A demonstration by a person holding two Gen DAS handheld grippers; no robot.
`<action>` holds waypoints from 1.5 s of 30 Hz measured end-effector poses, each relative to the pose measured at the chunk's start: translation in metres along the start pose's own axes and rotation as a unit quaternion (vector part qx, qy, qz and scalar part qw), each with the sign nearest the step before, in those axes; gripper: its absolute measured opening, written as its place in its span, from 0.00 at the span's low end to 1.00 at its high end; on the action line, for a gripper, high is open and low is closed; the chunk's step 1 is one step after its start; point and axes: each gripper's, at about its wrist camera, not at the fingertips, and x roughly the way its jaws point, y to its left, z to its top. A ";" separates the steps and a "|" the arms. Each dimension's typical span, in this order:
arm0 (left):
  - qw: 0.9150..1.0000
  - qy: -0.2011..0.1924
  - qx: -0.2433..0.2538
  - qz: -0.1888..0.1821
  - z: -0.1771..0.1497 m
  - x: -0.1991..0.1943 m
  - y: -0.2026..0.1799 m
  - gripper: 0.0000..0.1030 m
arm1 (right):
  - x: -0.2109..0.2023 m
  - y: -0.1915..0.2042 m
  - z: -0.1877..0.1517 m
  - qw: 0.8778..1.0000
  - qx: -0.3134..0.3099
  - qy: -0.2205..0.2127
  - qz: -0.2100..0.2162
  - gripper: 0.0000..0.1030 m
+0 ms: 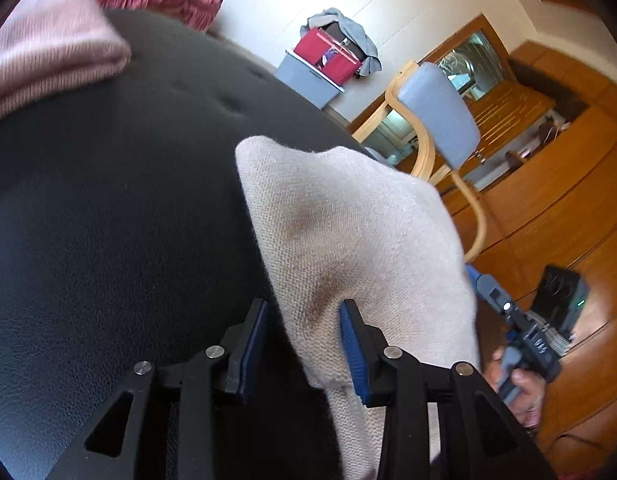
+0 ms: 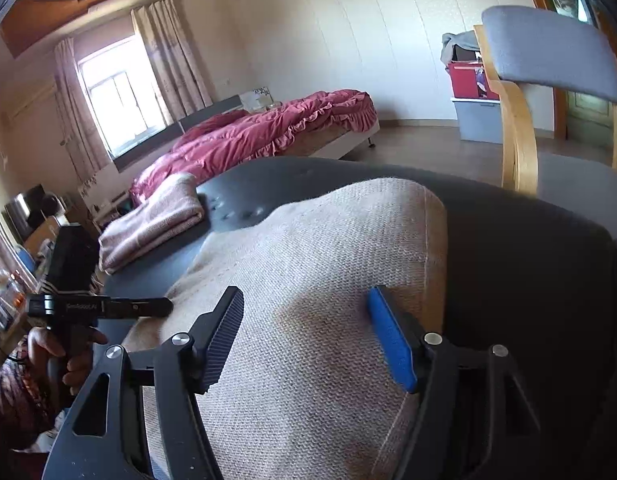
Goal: Fold clothes
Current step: 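Grasp the sweater edge with the left gripper and lift it while the right gripper opens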
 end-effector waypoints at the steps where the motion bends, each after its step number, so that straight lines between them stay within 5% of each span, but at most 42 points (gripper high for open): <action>1: 1.000 0.006 -0.012 -0.010 0.003 0.000 0.003 0.36 | -0.002 -0.005 0.001 1.000 0.014 -0.001 0.008 0.66; 13: 1.000 0.011 -0.006 0.002 0.011 -0.001 0.005 0.36 | -0.008 -0.013 0.003 1.000 0.017 0.000 -0.023 0.67; 18: 1.000 0.013 -0.017 -0.014 0.015 0.001 0.009 0.36 | -0.030 -0.038 0.010 0.996 0.064 -0.003 -0.062 0.67; 25: 1.000 0.016 -0.006 -0.016 0.019 0.009 0.002 0.38 | -0.033 -0.079 0.001 0.987 0.155 0.042 -0.014 0.69; 29: 1.000 0.009 -0.010 -0.017 0.017 0.010 0.001 0.38 | -0.032 -0.074 0.001 0.988 0.151 0.034 -0.011 0.69; 31: 1.000 0.003 -0.008 -0.014 0.016 0.011 -0.002 0.38 | -0.028 -0.060 0.004 0.993 0.108 0.034 -0.013 0.53; 33: 1.000 0.001 0.002 -0.010 0.014 0.013 -0.005 0.39 | -0.018 -0.048 0.008 0.995 0.075 0.056 -0.031 0.48; 37: 0.999 0.031 0.001 -0.033 0.016 0.016 -0.007 0.40 | -0.010 -0.060 0.009 0.989 0.129 0.067 -0.014 0.50; 41: 0.997 0.058 -0.024 -0.055 0.022 0.020 -0.002 0.40 | -0.009 -0.072 0.006 0.986 0.137 0.093 -0.028 0.62; 45: 0.994 0.073 -0.044 -0.072 0.026 0.023 0.002 0.40 | -0.004 -0.085 0.001 0.978 0.180 0.104 0.027 0.62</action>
